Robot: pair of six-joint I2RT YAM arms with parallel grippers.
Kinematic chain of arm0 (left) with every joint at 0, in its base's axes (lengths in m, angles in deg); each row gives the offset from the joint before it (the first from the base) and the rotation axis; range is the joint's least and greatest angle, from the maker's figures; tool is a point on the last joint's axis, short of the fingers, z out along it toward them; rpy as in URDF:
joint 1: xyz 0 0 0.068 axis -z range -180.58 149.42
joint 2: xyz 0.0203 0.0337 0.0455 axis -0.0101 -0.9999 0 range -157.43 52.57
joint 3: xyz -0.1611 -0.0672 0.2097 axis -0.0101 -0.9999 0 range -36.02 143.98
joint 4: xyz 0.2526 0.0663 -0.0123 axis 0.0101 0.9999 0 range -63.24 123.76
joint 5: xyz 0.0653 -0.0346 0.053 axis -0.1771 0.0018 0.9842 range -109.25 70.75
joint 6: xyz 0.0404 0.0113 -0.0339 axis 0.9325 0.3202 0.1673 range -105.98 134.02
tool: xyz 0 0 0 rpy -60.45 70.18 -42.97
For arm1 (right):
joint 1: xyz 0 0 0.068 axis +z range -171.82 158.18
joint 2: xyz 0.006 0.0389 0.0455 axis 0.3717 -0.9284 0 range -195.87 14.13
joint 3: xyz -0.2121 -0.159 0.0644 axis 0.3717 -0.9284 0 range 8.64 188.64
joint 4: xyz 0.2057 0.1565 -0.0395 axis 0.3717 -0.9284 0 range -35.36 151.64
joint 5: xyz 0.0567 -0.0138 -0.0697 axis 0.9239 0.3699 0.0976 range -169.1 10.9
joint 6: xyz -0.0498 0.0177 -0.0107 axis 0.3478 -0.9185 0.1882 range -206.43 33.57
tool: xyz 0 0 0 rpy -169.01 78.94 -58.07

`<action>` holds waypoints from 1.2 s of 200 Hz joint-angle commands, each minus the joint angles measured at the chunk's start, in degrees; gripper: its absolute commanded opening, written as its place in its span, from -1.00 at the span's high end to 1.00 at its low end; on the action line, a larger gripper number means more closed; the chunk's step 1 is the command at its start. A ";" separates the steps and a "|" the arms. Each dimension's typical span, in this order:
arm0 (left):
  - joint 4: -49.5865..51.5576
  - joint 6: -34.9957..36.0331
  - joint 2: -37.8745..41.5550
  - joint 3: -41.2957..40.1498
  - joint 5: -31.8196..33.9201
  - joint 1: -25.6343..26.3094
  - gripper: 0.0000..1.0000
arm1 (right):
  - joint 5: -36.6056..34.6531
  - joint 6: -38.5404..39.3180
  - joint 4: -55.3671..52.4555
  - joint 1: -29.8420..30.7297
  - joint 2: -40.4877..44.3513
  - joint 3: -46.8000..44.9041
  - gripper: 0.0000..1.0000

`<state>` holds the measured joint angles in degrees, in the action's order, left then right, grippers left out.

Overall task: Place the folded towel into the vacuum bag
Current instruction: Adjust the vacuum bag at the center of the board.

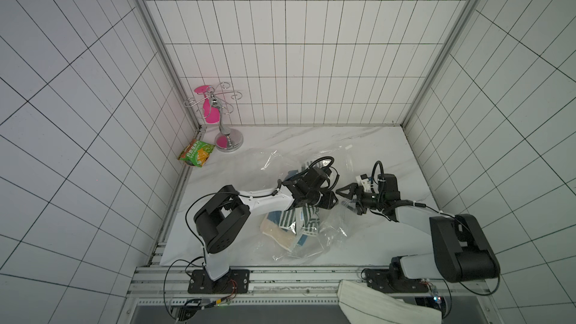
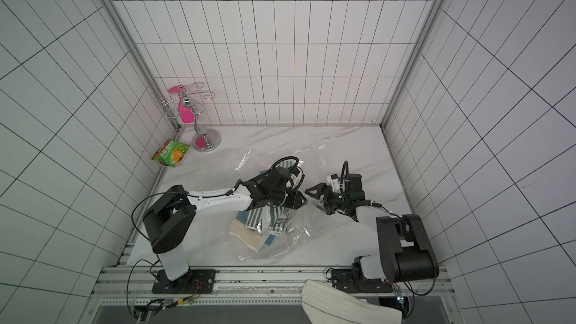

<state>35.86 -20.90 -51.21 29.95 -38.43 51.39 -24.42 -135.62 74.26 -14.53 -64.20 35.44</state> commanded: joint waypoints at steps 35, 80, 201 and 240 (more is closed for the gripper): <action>4.00 -3.49 24.35 -6.87 -3.02 -10.43 0.37 | -5.21 2.34 -19.59 0.92 10.97 11.78 1.00; 13.27 1.48 41.15 -10.89 1.31 -18.23 0.34 | 1.26 -10.51 -14.53 1.96 15.13 24.92 1.00; 5.52 -0.92 41.02 -13.94 0.05 -18.58 0.33 | -9.80 14.81 -45.87 -16.48 6.10 17.35 1.00; 7.27 -1.19 36.53 -12.61 -1.99 -17.64 0.36 | -11.75 8.54 -37.60 -7.40 4.07 18.67 1.00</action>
<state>43.69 -21.21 -13.58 16.58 -38.89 33.03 -33.84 -127.66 35.48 -27.97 -60.07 53.15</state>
